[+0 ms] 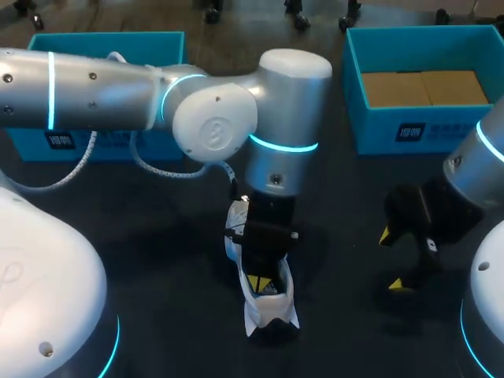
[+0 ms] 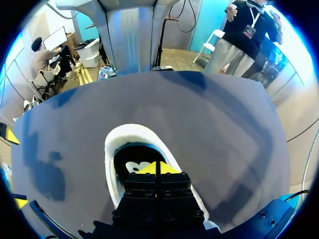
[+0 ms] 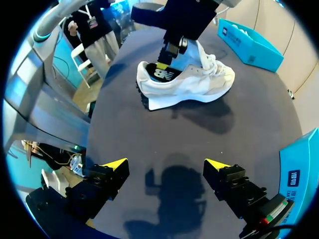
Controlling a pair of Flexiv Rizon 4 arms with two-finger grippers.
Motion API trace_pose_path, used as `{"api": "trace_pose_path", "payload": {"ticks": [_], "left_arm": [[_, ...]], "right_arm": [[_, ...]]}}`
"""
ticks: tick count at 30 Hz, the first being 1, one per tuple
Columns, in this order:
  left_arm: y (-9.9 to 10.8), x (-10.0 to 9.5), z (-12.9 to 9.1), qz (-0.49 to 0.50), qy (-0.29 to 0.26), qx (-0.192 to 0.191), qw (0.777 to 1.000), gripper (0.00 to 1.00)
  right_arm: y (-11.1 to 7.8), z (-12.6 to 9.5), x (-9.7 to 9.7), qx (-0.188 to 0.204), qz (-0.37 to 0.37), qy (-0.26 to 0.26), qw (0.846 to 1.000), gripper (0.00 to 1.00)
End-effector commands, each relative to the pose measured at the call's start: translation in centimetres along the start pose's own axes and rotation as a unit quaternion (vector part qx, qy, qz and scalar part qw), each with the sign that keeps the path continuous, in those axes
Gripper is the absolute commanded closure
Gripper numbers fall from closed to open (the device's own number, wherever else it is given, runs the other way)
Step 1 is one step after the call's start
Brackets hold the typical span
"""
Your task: Take the shoe out of the shoebox, open the shoe tongue, remove and reinsert the insole, then place the shoe into the shoebox
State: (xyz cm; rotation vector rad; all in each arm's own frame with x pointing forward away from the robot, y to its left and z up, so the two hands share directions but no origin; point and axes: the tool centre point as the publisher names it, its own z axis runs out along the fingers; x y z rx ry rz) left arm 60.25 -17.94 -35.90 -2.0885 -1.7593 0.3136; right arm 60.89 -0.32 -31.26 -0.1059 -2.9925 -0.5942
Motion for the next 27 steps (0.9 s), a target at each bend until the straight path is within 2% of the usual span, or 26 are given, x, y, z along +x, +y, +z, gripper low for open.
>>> {"api": "trace_pose_path", "payload": {"ticks": [1,11,19,23,27], "left_arm": [[0.6,-0.4,1.3,0.001,-0.003,0.006,1.0,1.0],[1.0,0.1,3.3,-0.005,-0.033,-0.007,0.999,1.0],[-1.0,-0.1,0.1,-0.007,-0.047,0.006,0.999,1.0],[-2.1,-0.6,0.1,-0.009,-0.049,0.008,0.999,1.0],[-2.3,-1.2,1.1,-0.013,-0.035,0.021,0.999,1.0]], "right_arm": [[0.0,0.0,0.1,0.0,0.0,0.0,1.0,0.0],[0.0,0.0,0.1,0.0,0.0,0.0,1.0,0.0],[0.0,0.0,0.1,0.0,0.0,0.0,1.0,0.0],[0.0,0.0,0.1,0.0,0.0,0.0,1.0,0.0],[0.0,0.0,0.1,0.0,0.0,0.0,1.0,0.0]]}}
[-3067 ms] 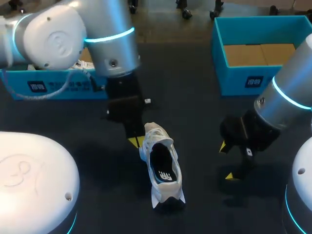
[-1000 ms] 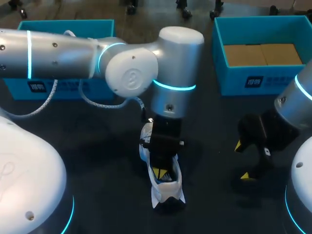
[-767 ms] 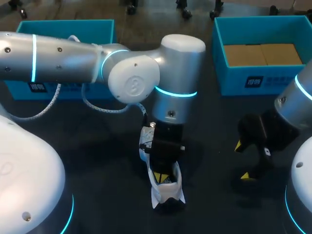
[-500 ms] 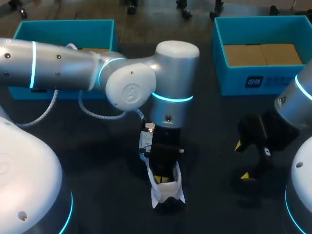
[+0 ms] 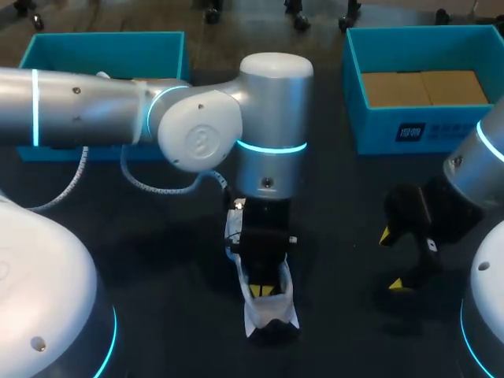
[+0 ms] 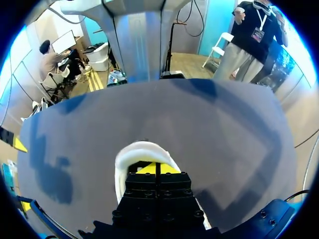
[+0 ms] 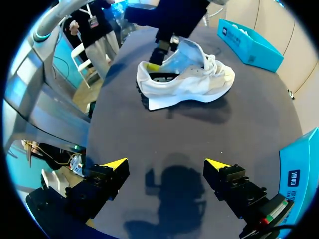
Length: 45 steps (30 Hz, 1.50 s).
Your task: Take the shoe out of the shoebox, open the shoe tongue, remove and reinsert the insole, then place the shoe into the shoebox
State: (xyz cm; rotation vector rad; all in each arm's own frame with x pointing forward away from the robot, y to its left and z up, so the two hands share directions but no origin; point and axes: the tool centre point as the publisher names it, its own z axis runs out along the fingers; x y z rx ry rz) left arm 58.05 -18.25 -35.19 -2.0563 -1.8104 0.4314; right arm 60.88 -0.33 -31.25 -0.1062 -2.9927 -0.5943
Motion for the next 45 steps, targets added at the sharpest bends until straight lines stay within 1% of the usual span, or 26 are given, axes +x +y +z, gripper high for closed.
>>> {"api": "trace_pose_path", "payload": {"ticks": [1,8,10,11,12,13,14,18,20,23,24,26,28,29,33,35,38,40,42,44,45], "left_arm": [[0.1,-0.6,1.4,-0.005,0.011,0.003,1.0,1.0],[1.5,-0.7,4.8,-0.007,0.016,0.001,1.0,1.0],[2.1,-0.6,5.6,-0.001,0.014,-0.006,1.0,1.0],[2.3,-0.6,5.9,-0.004,0.012,-0.019,1.0,1.0],[2.5,-0.6,6.0,-0.004,0.012,-0.019,1.0,1.0],[2.8,-0.6,6.1,-0.002,0.008,-0.025,1.0,1.0],[3.1,-0.6,6.1,-0.009,0.004,-0.04,0.999,1.0],[3.6,-0.7,5.4,-0.017,-0.004,-0.059,0.998,1.0],[3.8,-0.6,4.7,-0.023,-0.01,-0.071,0.997,1.0],[3.5,-0.4,3.7,-0.023,-0.016,-0.075,0.997,1.0],[3.3,-0.3,3.3,-0.023,-0.019,-0.07,0.997,1.0],[2.5,-0.2,2.6,-0.023,-0.022,-0.066,0.997,1.0],[1.8,-0.3,2.5,-0.016,-0.022,-0.056,0.998,1.0],[1.5,-0.4,2.6,-0.013,-0.019,-0.048,0.999,1.0],[0.9,-1.2,3.6,-0.007,-0.011,-0.039,0.999,1.0],[1.0,-1.6,4.4,-0.006,0.003,-0.031,0.999,1.0],[1.5,-2.0,5.6,-0.011,0.033,-0.03,0.999,1.0],[1.8,-2.1,6.2,-0.014,0.046,-0.034,0.998,1.0],[2.2,-2.1,6.5,-0.018,0.048,-0.041,0.998,1.0],[2.6,-2.0,6.7,-0.024,0.041,-0.048,0.998,1.0],[2.8,-2.0,6.7,-0.027,0.036,-0.057,0.997,1.0]], "right_arm": [[0.0,0.0,0.1,0.0,-0.001,0.0,1.0,0.0],[0.0,0.0,0.1,0.0,-0.001,0.0,1.0,0.0],[0.0,0.0,0.1,0.0,-0.001,0.0,1.0,0.0],[0.0,0.0,0.1,0.0,-0.001,0.0,1.0,0.0],[0.0,0.0,0.1,0.0,-0.001,0.0,1.0,0.0],[0.0,0.0,0.1,0.0,-0.001,0.0,1.0,0.0],[0.0,0.0,0.1,0.0,-0.001,0.0,1.0,0.0],[0.0,0.0,0.1,0.0,-0.001,0.0,1.0,0.0],[0.0,0.0,0.1,0.0,-0.001,0.0,1.0,0.0],[0.0,0.0,0.1,0.0,-0.001,0.0,1.0,0.0],[0.0,0.0,0.1,0.0,-0.001,0.0,1.0,0.0],[0.0,0.0,0.1,0.0,-0.001,0.0,1.0,0.0],[0.0,0.0,0.1,0.0,-0.001,0.0,1.0,0.0],[0.0,0.0,0.1,0.0,-0.001,0.0,1.0,0.0],[0.0,0.0,0.1,0.0,-0.001,0.0,1.0,0.0],[0.0,0.0,0.1,0.0,-0.001,0.0,1.0,0.0],[0.0,0.0,0.1,0.0,-0.001,0.0,1.0,0.0],[0.0,0.0,0.1,0.0,-0.001,0.0,1.0,0.0],[0.0,0.0,0.1,0.0,-0.001,0.0,1.0,0.0],[0.0,0.0,0.1,0.0,-0.001,0.0,1.0,0.0],[0.0,0.0,0.1,0.0,-0.001,0.0,1.0,0.0]]}}
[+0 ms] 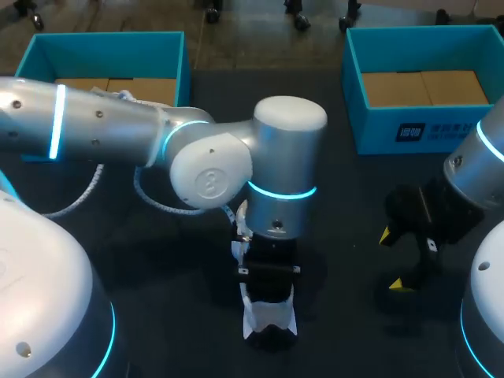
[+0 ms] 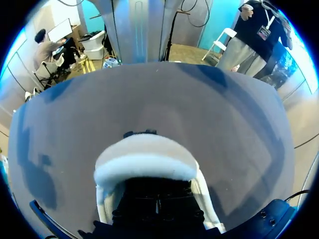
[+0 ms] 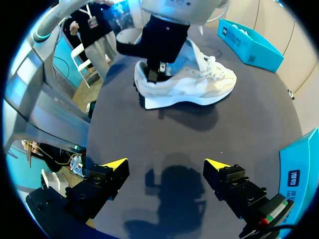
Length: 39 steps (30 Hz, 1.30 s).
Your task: Take the shoe out of the shoebox, open the shoe tongue, remove and reinsert the insole, then place the shoe into the shoebox
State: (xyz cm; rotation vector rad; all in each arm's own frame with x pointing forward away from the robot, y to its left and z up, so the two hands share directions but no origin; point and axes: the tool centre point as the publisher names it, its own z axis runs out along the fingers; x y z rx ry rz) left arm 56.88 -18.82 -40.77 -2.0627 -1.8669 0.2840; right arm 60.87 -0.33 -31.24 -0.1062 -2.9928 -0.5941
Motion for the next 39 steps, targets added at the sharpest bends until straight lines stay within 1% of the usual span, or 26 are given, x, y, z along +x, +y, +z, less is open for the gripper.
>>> {"api": "trace_pose_path", "payload": {"ticks": [1,4,8,10,12,15,17,19,23,26,30,35,37,39], "left_arm": [[1.3,-1.4,1.3,-0.01,0.002,-0.018,1.0,1.0],[1.3,-1.1,0.5,-0.012,-0.007,-0.02,1.0,1.0],[0.6,-0.5,-1.6,-0.006,-0.026,-0.029,0.999,1.0],[0.2,-0.4,-2.0,-0.005,-0.035,-0.043,0.998,1.0],[0.2,-0.6,-2.0,-0.006,-0.04,-0.044,0.998,1.0],[0.7,-1.0,-1.3,-0.01,-0.037,-0.045,0.998,1.0],[1.2,-1.4,-0.7,-0.022,-0.034,-0.067,0.997,1.0],[1.6,-1.5,-0.4,-0.027,-0.033,-0.067,0.997,1.0],[2.1,-1.5,-0.4,-0.038,-0.034,-0.08,0.996,1.0],[1.9,-0.9,-1.2,-0.037,-0.036,-0.082,0.995,1.0],[1.1,0.1,-2.8,-0.032,-0.034,-0.084,0.995,1.0],[0.0,0.7,-4.6,-0.03,-0.034,-0.111,0.993,1.0],[-0.1,0.7,-5.1,-0.033,-0.037,-0.119,0.992,1.0],[0.3,0.6,-5.7,-0.041,-0.039,-0.131,0.99,1.0]], "right_arm": [[0.0,0.1,0.0,0.0,-0.001,0.0,1.0,0.0],[0.0,0.1,0.0,0.0,-0.001,0.0,1.0,0.0],[0.0,0.1,0.0,0.0,-0.001,0.0,1.0,0.0],[0.0,0.1,0.0,0.0,-0.001,0.0,1.0,0.0],[0.0,0.1,0.0,0.0,-0.001,0.0,1.0,0.0],[0.0,0.1,0.0,0.0,-0.001,0.0,1.0,0.0],[0.0,0.1,0.0,0.0,-0.001,0.0,1.0,0.0],[0.0,0.1,0.0,0.0,-0.001,0.0,1.0,0.0],[0.0,0.1,0.0,0.0,-0.001,0.0,1.0,0.0],[0.0,0.1,0.0,0.0,-0.001,0.0,1.0,0.0],[0.0,0.1,0.0,0.0,-0.001,0.0,1.0,0.0],[0.0,0.1,0.0,0.0,-0.001,0.0,1.0,0.0],[0.0,0.1,0.0,0.0,-0.001,0.0,1.0,0.0],[0.0,0.1,0.0,0.0,-0.001,0.0,1.0,0.0]]}}
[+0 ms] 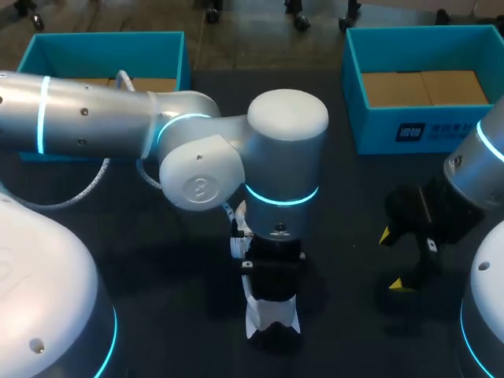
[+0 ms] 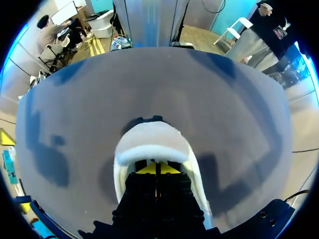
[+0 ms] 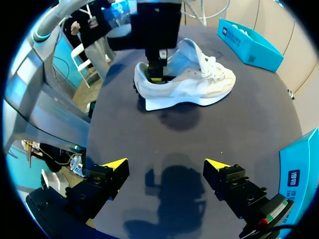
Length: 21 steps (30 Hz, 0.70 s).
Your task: Take the shoe out of the shoebox, open the shoe tongue, remove and reinsert the insole, then place the shoe into the shoebox
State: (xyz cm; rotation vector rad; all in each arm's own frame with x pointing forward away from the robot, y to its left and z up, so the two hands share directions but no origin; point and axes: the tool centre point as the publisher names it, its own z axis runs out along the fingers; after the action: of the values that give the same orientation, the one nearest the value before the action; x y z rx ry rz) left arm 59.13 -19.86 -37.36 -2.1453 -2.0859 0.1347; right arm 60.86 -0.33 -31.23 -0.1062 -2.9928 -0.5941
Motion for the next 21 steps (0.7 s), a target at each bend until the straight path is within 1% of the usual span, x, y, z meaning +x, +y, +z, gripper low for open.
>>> {"api": "trace_pose_path", "payload": {"ticks": [1,3,8,10,13,21], "left_arm": [[0.2,1.0,-1.9,-0.01,-0.005,-0.024,1.0,1.0],[0.5,1.2,-2.3,-0.018,-0.004,-0.032,0.999,1.0],[1.3,1.7,-2.9,-0.038,0.001,-0.073,0.997,1.0],[1.7,1.7,-3.0,-0.042,0.004,-0.074,0.996,1.0],[2.2,1.6,-2.9,-0.057,0.007,-0.091,0.994,1.0],[3.2,1.6,-2.8,-0.084,0.018,-0.105,0.991,1.0]], "right_arm": [[0.0,0.1,0.0,0.0,-0.001,0.0,1.0,0.0],[0.0,0.1,0.0,0.0,-0.001,0.0,1.0,0.0],[0.0,0.1,0.0,0.0,-0.001,0.0,1.0,0.0],[0.0,0.1,0.0,0.0,-0.001,0.0,1.0,0.0],[0.0,0.1,0.0,0.0,-0.001,0.0,1.0,0.0],[0.0,0.1,0.0,0.0,-0.001,0.0,1.0,0.0]]}}
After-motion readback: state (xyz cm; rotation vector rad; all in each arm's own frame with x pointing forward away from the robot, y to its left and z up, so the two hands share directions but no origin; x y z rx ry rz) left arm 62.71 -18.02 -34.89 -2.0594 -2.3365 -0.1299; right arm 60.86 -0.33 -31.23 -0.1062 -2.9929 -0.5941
